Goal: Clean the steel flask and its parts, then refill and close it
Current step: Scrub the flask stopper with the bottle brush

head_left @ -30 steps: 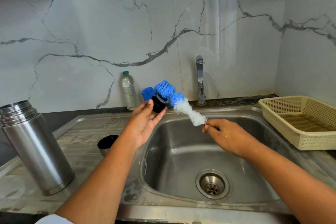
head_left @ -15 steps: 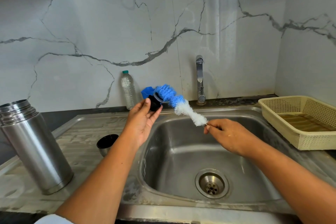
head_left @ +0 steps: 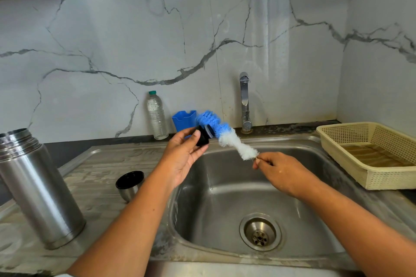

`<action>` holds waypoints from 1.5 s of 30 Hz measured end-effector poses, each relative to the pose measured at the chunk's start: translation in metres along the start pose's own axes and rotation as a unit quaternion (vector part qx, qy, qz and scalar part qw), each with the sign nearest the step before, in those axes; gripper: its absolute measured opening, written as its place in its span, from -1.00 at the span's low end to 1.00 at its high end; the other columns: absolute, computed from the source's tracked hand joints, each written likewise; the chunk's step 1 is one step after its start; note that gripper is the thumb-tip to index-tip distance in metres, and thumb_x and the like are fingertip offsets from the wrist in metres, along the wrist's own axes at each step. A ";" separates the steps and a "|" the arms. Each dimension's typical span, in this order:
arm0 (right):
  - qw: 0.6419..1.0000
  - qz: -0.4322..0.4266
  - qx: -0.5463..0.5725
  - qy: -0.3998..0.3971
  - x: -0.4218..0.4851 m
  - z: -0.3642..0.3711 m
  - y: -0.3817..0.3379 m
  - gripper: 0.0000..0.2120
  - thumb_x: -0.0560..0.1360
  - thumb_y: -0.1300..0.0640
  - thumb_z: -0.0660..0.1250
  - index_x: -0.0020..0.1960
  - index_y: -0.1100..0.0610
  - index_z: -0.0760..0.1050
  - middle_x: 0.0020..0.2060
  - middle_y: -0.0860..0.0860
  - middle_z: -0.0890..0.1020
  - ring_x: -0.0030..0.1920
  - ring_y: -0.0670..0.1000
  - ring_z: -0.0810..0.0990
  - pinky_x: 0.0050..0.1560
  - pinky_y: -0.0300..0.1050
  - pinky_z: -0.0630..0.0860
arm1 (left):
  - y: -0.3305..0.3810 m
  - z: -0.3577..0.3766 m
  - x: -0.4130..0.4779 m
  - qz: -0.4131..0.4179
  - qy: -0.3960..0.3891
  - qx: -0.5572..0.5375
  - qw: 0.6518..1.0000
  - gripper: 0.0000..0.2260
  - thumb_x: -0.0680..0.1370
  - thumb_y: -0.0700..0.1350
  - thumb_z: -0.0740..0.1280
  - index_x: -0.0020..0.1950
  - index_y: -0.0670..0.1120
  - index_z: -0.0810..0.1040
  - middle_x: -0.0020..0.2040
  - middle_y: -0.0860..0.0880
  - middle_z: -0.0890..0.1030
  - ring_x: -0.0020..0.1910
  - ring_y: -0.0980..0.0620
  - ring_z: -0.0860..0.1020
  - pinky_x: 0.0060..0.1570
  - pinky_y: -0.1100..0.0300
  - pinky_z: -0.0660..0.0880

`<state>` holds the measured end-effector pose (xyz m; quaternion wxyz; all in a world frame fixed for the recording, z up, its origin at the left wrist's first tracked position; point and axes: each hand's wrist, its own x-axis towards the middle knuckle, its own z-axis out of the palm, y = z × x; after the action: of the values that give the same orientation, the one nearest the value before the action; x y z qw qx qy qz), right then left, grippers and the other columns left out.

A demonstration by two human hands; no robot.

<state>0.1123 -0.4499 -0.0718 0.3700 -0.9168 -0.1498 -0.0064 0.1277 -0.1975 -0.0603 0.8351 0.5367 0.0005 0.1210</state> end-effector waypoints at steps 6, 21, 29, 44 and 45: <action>0.999 0.008 0.006 0.032 -0.001 -0.002 0.001 -0.78 0.68 -0.03 0.15 0.02 -0.11 0.57 -0.27 -0.04 0.61 -0.30 -0.06 0.53 -0.25 -0.12 0.45 | -0.002 0.000 -0.001 0.009 0.037 0.006 0.999 -0.74 0.56 -0.33 0.42 0.21 -0.21 0.45 0.29 -0.32 0.58 0.11 -0.13 0.70 0.09 0.01 0.67; 0.998 0.001 0.046 0.043 -0.004 -0.001 -0.002 -0.79 0.66 -0.05 0.19 -0.03 -0.15 0.60 -0.29 -0.04 0.63 -0.28 -0.04 0.55 -0.20 -0.11 0.48 | 0.005 -0.005 -0.001 -0.041 0.082 -0.113 0.989 -0.69 0.63 -0.12 0.38 0.33 -0.19 0.50 0.22 -0.31 0.63 0.22 -0.17 0.64 0.17 0.06 0.60; 0.997 0.010 0.060 0.045 -0.004 -0.001 -0.003 -0.74 0.66 -0.09 0.15 -0.04 -0.15 0.60 -0.17 0.01 0.66 -0.08 0.06 0.63 -0.09 -0.11 0.50 | 0.006 -0.009 0.001 -0.020 0.076 -0.119 0.990 -0.75 0.59 -0.20 0.42 0.25 -0.23 0.54 0.19 -0.28 0.66 0.21 -0.16 0.65 0.15 0.04 0.64; 0.996 -0.010 0.073 0.057 -0.006 0.000 -0.007 -0.74 0.66 -0.02 0.18 -0.10 -0.11 0.61 -0.33 -0.01 0.55 -0.29 -0.02 0.50 -0.22 -0.09 0.41 | 0.003 -0.012 0.006 0.003 0.092 -0.108 0.990 -0.86 0.55 -0.29 0.44 0.08 -0.22 0.55 0.17 -0.25 0.67 0.17 -0.15 0.68 0.14 0.07 0.65; 0.996 -0.011 0.074 0.058 -0.005 0.001 -0.007 -0.74 0.65 -0.03 0.19 -0.11 -0.11 0.61 -0.34 -0.01 0.54 -0.30 -0.02 0.49 -0.23 -0.09 0.41 | 0.003 -0.012 0.006 -0.003 0.092 -0.123 0.988 -0.87 0.57 -0.26 0.43 0.08 -0.24 0.56 0.17 -0.27 0.67 0.17 -0.16 0.69 0.12 0.07 0.66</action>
<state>0.1052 -0.4465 -0.0684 0.4447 -0.8834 -0.1381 -0.0524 0.1314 -0.1846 -0.0614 0.8916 0.4163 0.0640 0.1662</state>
